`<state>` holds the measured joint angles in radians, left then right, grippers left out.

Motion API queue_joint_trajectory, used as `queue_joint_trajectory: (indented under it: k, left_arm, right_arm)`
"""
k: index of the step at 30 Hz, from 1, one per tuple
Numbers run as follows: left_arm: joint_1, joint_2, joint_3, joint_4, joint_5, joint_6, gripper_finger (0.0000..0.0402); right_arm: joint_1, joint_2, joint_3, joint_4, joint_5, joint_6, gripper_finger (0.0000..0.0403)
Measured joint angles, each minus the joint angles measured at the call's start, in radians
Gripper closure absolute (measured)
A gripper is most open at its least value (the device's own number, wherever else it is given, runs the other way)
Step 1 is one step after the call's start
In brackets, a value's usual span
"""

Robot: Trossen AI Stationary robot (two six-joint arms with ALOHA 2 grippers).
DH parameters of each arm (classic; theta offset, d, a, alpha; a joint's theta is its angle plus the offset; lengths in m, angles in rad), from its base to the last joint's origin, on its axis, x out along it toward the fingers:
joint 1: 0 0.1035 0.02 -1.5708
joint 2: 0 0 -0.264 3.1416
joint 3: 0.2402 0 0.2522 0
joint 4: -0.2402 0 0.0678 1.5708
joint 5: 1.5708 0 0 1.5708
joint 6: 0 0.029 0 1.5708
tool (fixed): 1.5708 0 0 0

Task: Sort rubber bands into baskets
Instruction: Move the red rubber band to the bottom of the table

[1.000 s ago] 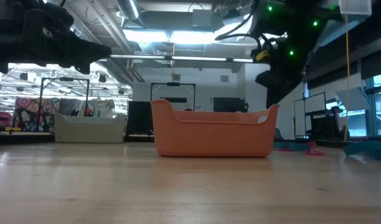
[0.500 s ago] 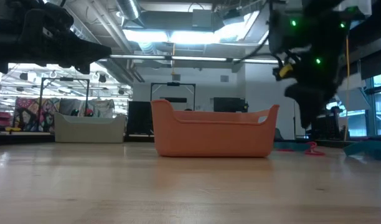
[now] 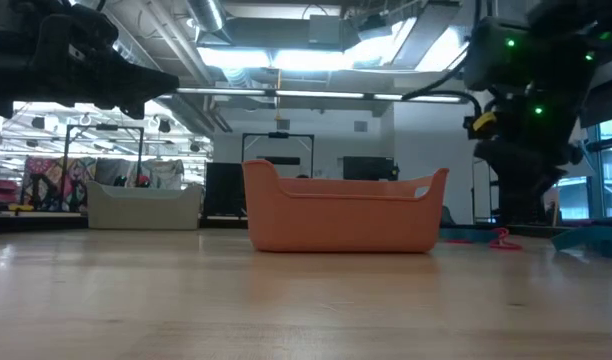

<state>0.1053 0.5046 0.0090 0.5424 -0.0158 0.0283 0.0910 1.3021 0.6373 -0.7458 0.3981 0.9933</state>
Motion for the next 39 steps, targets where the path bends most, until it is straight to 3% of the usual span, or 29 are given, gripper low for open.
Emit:
queue_joint_trajectory:
  k: [11,28,32,39]
  left_arm:
    - [0.0,0.0,0.0,0.0,0.0,0.0,0.0396]
    - [0.0,0.0,0.0,0.0,0.0,0.003,0.0396]
    - [0.0,0.0,0.0,0.0,0.0,0.003,0.0396]
    - [0.0,0.0,0.0,0.0,0.0,0.002,0.0396]
  right_arm:
    - [0.0,-0.012,-0.139,0.214,0.002,0.049,0.0252]
    - [0.0,-0.011,-0.146,0.295,0.01,-0.033,0.0253]
    - [0.0,-0.011,-0.146,0.297,0.011,-0.053,0.0279]
    - [0.0,-0.011,-0.146,0.307,0.029,-0.11,0.0376]
